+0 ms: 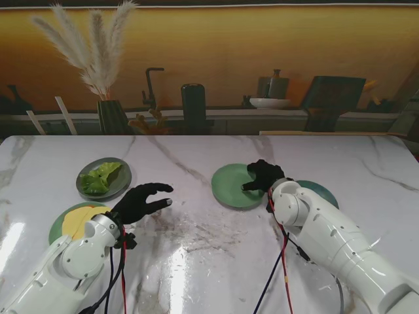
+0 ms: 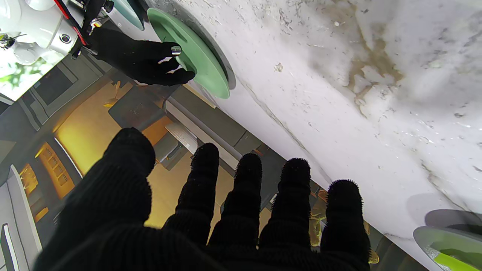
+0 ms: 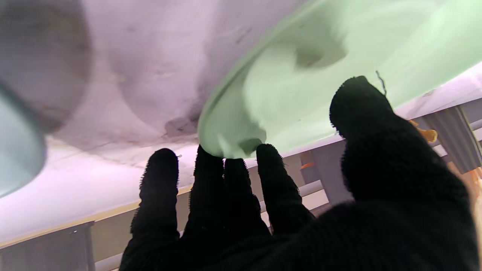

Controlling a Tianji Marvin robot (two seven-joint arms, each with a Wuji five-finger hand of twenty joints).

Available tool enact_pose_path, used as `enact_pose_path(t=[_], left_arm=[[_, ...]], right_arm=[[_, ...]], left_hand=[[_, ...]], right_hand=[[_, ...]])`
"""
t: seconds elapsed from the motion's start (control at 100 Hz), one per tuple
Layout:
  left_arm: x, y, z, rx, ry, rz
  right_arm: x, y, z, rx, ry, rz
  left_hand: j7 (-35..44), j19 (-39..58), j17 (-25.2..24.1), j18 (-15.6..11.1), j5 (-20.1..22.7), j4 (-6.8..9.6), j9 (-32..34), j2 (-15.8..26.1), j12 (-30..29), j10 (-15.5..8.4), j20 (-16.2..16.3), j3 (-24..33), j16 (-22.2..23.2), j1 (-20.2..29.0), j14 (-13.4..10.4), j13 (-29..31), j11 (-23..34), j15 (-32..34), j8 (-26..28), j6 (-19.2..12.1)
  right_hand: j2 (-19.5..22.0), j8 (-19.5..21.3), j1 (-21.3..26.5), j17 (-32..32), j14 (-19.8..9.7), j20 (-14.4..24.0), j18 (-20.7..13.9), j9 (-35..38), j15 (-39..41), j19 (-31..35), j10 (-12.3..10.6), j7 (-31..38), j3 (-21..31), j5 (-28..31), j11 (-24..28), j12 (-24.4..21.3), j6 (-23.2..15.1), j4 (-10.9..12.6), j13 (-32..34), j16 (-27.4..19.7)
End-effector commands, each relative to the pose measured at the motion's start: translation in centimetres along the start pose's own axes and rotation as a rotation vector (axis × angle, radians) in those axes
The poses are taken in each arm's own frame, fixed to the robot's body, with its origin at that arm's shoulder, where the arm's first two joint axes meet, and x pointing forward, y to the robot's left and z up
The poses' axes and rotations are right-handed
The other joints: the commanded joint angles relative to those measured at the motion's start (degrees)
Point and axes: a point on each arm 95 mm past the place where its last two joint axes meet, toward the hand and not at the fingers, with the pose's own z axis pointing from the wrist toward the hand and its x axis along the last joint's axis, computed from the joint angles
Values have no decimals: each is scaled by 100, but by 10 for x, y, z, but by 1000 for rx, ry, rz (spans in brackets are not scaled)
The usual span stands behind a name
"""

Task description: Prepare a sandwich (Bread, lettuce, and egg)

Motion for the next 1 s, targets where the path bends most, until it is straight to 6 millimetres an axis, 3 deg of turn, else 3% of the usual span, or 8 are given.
enact_pose_path(t=[0.0,0.99], left_arm=[[2,-1,0,9,-2,-3],[-2,-8,-4,41,-8,5]], right_arm=[[26,-15,-3,15,53,25],[93,-56,-30,83,203,162]], left_hand=[[18,15,-93,29,56,40,33,8,39,-33,70,-59,-12,21,-125,-39,-75,-39,39,-101],[28,-40,-113,24,109,38,44,9,43,-33,84,-61,-13,17,-137,-65,-67,-57,46,-89]], right_hand=[[-111,62,171,-105,-66,-20,-44,-76,-28,86,-127,12,-42,103,192,107,-29,22,-204,81],[-51,6,241,-179,-27,284,-78,-148,52,398,-87,-71,-89,138,232,129,25,34,-321,137]])
